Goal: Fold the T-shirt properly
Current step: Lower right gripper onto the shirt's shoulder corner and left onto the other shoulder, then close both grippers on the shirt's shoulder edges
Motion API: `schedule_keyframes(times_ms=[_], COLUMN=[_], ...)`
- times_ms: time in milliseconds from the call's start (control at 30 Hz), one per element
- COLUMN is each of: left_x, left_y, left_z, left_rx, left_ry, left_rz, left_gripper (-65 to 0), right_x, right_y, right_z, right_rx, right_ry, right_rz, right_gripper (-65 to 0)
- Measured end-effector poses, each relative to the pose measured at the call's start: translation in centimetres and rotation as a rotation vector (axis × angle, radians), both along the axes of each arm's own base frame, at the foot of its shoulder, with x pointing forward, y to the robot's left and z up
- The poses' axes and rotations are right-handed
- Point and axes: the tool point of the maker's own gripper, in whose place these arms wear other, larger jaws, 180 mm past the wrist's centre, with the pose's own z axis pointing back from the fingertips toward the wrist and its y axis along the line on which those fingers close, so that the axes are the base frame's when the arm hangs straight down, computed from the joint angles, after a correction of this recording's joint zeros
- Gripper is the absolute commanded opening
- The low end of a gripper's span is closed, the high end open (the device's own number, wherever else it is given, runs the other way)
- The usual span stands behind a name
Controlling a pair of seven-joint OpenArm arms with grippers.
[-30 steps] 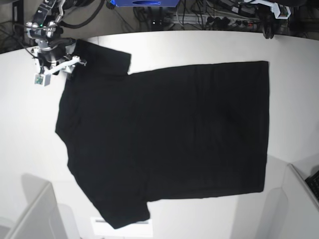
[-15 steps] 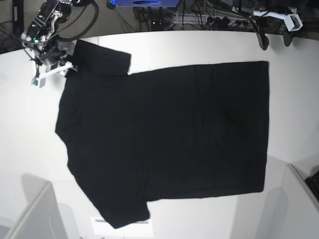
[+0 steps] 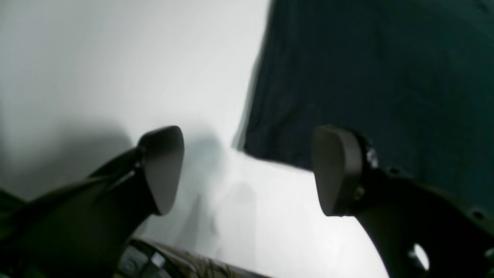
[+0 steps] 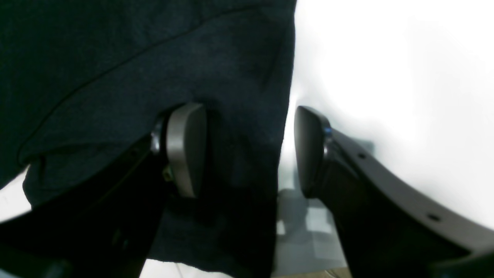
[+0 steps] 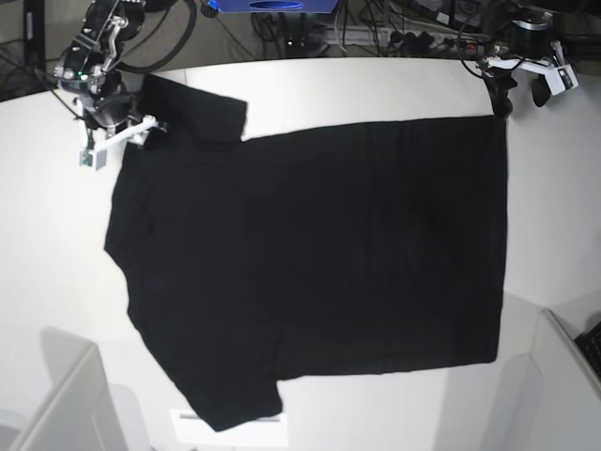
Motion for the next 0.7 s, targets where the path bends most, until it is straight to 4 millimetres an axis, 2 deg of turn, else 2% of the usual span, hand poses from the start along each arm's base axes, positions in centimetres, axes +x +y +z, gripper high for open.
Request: schedule_keyframes(times_ms=[100,167,267,300,433,567,700], left_x=[0.2,0.7,1.7,1.9,3.0,3.4,4.0], left_y=[0.6,0.5,-0.1,-0.3,-0.6,-1.2,-1.2], left_z=[-1.1,-1.5,-1.8,-1.8,-2.2,-4.0,-4.6], left_rx=[-0.021,-0.035,-0.057,-0.062,-0.095,-0.142,-0.161], left_ry=[0.026,0.035,0.031,0.032,0.028,0.075,0.045], left_rz=[0.031,0.031,0.022,0.02,0.041,0.044,0.084], left_gripper=[-16.3,-16.3,-16.3,-16.3,-16.3,-16.5,-16.5], right_x=[0.0,-0.1,-0.2,-0.2,-0.3,-0.3,-0.3], right_y=[0.1,0.2,0.3,0.3,0.4,0.4,0.4], right_z=[0.0,-0.1,-0.2,-0.2,-0.3,-0.3,-0.3], right_rx=[0.0,0.001,0.005,0.008,0.019,0.02,0.02], right_ry=[0.001,0.004,0.013,0.011,0.015,0.017,0.018], right_rz=[0.004,0.006,0.007,0.007,0.007,0.008,0.008], right_gripper=[-33.6,-42.2,-62.3,-65.0,-65.0,-65.0,-65.0])
